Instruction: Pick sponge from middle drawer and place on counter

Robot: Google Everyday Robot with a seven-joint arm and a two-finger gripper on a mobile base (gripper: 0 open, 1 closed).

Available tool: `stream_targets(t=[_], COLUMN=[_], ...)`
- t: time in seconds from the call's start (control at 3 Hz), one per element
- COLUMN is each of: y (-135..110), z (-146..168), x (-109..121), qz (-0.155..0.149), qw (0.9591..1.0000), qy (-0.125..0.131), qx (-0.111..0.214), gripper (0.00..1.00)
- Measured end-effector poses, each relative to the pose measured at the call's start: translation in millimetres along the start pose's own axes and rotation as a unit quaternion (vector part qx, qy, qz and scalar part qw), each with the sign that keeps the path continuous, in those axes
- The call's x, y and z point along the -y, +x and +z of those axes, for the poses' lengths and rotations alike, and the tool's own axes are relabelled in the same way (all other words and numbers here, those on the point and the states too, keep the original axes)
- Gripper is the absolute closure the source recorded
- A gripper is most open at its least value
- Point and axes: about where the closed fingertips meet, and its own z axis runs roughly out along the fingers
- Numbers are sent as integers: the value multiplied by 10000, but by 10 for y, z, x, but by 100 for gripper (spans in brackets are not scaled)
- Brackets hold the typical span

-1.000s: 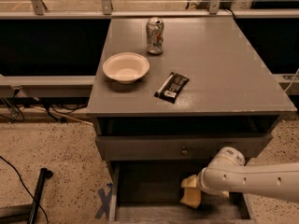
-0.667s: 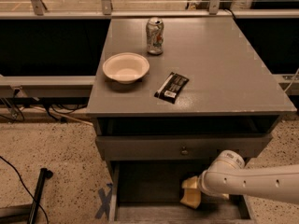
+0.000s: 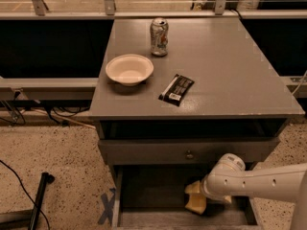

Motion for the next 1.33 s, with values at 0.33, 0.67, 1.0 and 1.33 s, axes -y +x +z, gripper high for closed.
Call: stream_targets(t=[0.33,0.67,1.0,1.33], y=[-2,-17,-63,-115], z=[101,151,175,192], x=[20,37,72,93], qz=[54,47,24,58], qw=[9998,9996,9993,9988], qy=[65,68,98,226], qx=[154,266,350,439], gripper=[17,19,20,23])
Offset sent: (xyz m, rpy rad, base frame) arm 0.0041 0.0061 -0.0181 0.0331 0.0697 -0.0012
